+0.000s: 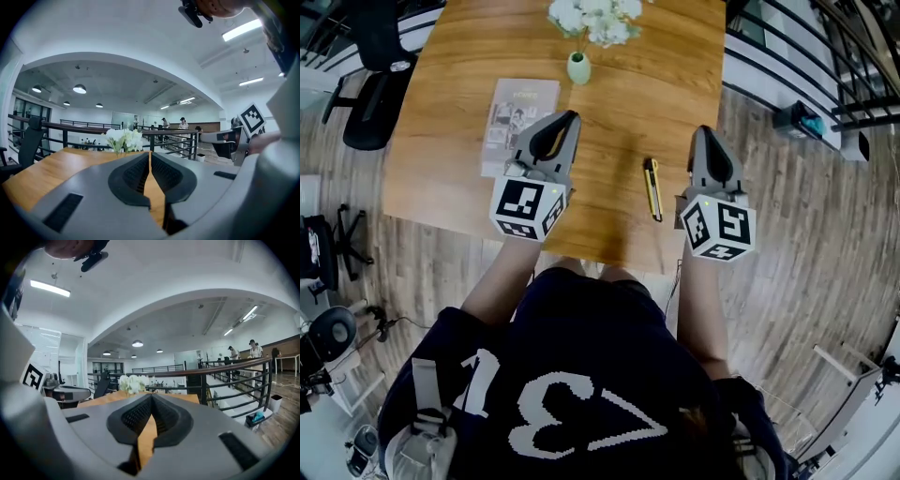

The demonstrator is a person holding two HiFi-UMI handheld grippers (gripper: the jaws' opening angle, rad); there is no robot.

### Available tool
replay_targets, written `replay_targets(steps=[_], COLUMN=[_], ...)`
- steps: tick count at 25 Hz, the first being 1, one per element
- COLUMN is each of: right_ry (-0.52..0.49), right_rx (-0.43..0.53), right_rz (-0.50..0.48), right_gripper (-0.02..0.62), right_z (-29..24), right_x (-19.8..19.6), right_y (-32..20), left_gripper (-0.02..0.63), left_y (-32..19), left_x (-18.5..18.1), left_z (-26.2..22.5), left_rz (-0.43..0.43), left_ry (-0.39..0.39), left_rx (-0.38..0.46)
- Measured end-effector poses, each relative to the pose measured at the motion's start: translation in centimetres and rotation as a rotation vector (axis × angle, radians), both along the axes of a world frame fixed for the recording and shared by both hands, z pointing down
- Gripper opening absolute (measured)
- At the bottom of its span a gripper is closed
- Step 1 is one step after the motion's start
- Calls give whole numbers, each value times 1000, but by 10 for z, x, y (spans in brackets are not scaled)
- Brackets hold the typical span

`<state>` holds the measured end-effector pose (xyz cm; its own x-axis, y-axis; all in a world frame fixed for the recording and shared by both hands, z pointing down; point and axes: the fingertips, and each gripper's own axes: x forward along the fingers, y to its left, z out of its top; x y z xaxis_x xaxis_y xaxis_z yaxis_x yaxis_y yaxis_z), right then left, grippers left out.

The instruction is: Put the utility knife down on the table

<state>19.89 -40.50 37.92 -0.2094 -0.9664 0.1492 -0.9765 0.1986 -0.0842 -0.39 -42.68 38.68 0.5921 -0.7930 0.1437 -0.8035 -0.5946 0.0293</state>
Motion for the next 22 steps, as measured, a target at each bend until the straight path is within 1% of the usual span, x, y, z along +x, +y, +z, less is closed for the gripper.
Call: replay_targets(steps=[5,11,15,22], right_ry=[-14,-24,-33,-37], right_rx=[145,237,265,273], right_rz=[0,-13,-21,-23], right_gripper=[25,25,25,25], right_z=[-65,-107,-117,-121], right_x=[3,-2,-2,-3], right_y=[1,13,19,23], left_gripper=[28,28,28,28], left_y=[-13,-9,-6,-6], left_x=[0,-4,-6,-5], left_z=[-48,-88,-99,-109], left_rz=[-4,-9,-15,-17], left_ry=[21,48,56,54], left_rx=[100,174,195,211])
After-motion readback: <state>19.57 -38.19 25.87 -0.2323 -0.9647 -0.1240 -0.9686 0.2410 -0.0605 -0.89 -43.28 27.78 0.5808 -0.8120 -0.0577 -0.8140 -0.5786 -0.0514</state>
